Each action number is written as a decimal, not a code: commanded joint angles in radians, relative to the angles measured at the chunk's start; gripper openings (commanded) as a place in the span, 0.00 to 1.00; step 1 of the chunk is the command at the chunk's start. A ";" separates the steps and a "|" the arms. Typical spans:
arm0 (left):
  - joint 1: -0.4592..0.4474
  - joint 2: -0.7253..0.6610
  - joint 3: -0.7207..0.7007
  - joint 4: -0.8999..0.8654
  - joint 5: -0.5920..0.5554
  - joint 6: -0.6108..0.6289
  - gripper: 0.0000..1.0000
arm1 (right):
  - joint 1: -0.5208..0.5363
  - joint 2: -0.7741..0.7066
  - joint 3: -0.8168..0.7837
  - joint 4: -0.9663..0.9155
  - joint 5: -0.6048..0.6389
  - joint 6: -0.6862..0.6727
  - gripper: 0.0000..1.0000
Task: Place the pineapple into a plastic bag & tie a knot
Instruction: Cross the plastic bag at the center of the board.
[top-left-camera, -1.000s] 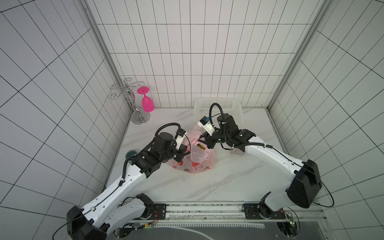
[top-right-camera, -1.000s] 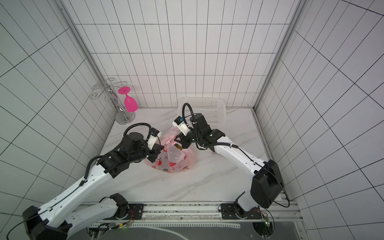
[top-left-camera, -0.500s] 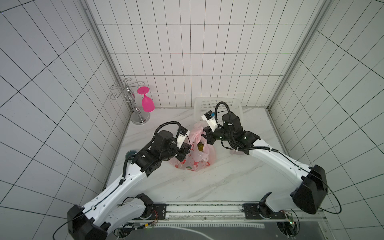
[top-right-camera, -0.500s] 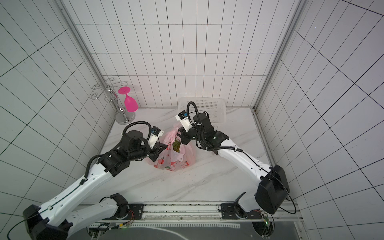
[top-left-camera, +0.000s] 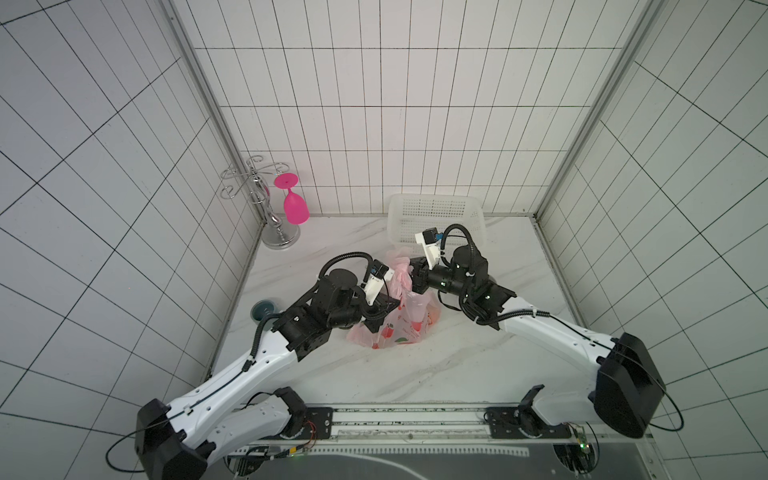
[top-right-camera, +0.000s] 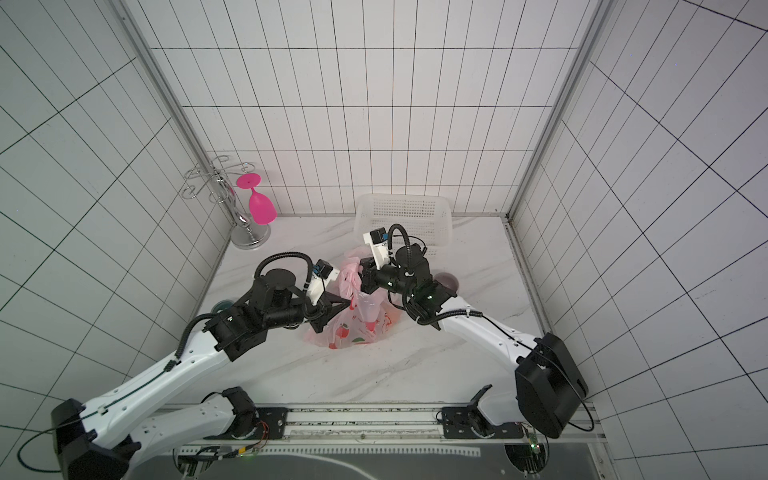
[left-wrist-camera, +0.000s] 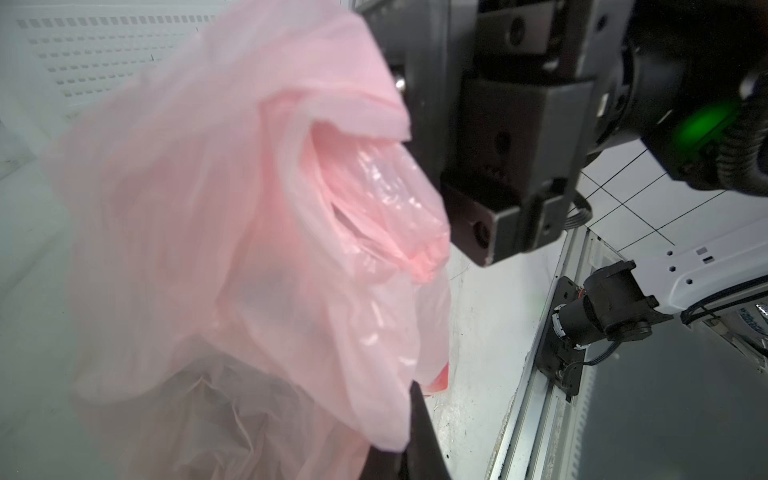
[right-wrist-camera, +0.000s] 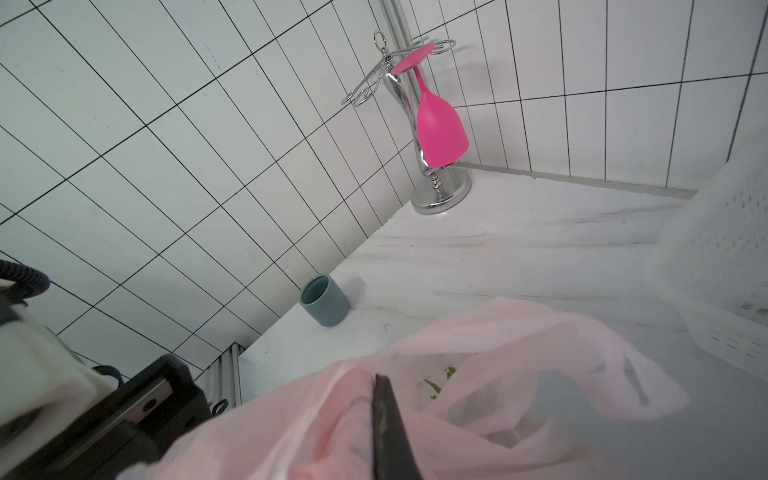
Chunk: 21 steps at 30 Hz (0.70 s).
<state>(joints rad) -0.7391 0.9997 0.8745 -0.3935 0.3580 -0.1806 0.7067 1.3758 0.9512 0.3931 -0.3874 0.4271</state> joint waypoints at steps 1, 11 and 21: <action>-0.034 -0.006 -0.022 0.014 0.065 -0.027 0.00 | -0.012 -0.046 -0.029 0.211 0.148 0.041 0.00; -0.038 0.005 -0.065 0.064 0.057 -0.045 0.00 | -0.012 -0.039 -0.095 0.448 0.051 0.151 0.00; -0.037 0.006 -0.139 0.126 0.000 -0.092 0.00 | -0.015 0.070 -0.124 0.817 -0.241 0.472 0.00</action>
<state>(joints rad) -0.7586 1.0000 0.7616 -0.2237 0.3408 -0.2485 0.7086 1.4628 0.8433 0.8364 -0.5575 0.7452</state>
